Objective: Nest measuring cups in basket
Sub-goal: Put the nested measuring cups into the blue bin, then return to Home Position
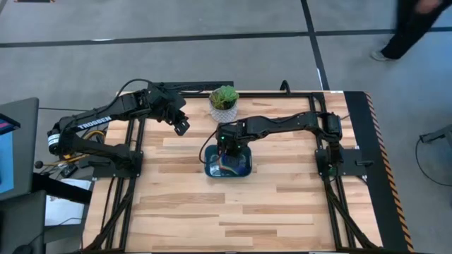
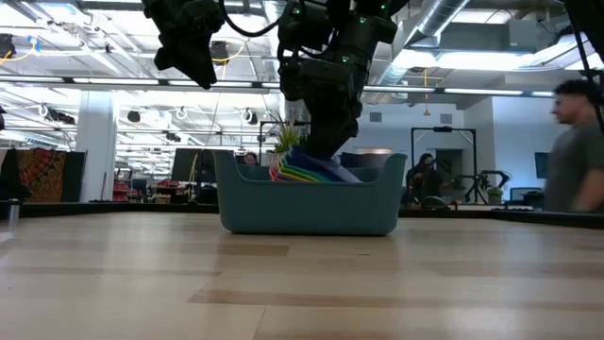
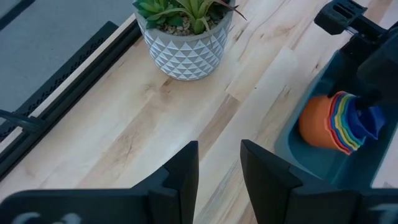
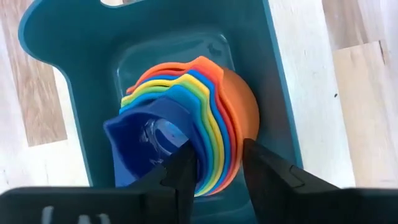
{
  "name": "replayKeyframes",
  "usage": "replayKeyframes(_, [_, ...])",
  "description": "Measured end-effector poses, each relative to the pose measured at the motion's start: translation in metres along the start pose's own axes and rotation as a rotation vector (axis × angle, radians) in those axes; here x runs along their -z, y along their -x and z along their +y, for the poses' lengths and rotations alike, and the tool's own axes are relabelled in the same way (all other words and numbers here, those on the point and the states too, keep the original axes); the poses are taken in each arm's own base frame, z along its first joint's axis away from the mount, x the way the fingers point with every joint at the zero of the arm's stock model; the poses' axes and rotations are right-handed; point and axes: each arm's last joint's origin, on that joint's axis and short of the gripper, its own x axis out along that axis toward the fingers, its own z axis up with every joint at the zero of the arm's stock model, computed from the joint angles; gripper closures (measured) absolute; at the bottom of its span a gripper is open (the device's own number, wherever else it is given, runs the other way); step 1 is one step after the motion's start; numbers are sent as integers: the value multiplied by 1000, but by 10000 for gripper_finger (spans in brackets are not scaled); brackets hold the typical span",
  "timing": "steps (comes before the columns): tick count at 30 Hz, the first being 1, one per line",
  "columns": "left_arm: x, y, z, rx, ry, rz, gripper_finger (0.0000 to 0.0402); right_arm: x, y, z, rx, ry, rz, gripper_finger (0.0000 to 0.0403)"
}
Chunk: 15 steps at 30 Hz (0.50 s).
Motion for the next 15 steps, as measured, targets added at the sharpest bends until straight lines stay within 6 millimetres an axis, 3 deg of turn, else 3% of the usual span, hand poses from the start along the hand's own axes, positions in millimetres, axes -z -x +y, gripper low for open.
replayKeyframes(15, [0,0,0,0,-26,0,294,-1,3,-7,33,-44,-10,206])
